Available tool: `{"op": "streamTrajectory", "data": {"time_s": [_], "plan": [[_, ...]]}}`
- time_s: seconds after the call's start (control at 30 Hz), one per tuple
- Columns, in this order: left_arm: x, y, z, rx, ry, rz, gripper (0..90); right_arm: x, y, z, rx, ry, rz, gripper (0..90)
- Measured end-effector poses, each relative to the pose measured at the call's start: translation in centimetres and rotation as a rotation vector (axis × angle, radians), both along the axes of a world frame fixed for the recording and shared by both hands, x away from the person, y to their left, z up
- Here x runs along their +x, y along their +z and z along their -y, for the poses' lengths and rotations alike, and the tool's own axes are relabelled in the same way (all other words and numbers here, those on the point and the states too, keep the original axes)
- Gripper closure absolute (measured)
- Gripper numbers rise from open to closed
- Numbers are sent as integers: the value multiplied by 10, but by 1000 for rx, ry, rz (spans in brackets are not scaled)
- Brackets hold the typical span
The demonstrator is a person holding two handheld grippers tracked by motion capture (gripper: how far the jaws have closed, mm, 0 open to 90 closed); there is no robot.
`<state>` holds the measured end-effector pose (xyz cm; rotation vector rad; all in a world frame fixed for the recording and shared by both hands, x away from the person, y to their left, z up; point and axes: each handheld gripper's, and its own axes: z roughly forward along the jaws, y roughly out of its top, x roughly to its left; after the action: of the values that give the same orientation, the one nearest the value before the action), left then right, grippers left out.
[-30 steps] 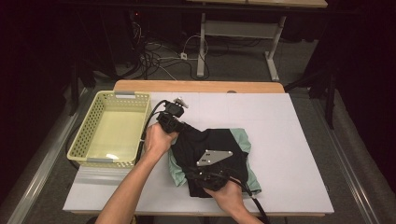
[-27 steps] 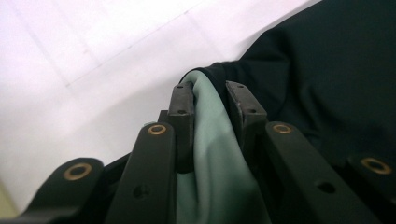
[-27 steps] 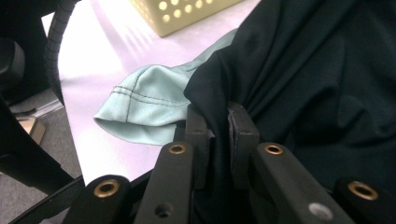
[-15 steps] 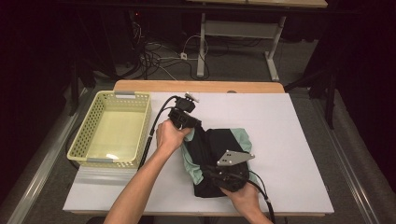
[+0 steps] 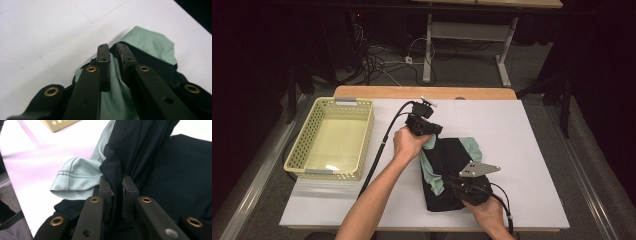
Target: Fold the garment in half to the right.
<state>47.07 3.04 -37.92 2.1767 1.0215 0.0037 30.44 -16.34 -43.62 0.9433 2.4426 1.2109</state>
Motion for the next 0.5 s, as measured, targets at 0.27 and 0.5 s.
{"op": "streamTrajectory", "data": {"time_s": [0.27,0.5], "plan": [[4,-3,21,-60,-36,-2,809,-1,-1,16,-30,-38,6,821],[4,-6,45,-67,-83,14,818,1,-8,26,-64,-71,-17,820]]}}
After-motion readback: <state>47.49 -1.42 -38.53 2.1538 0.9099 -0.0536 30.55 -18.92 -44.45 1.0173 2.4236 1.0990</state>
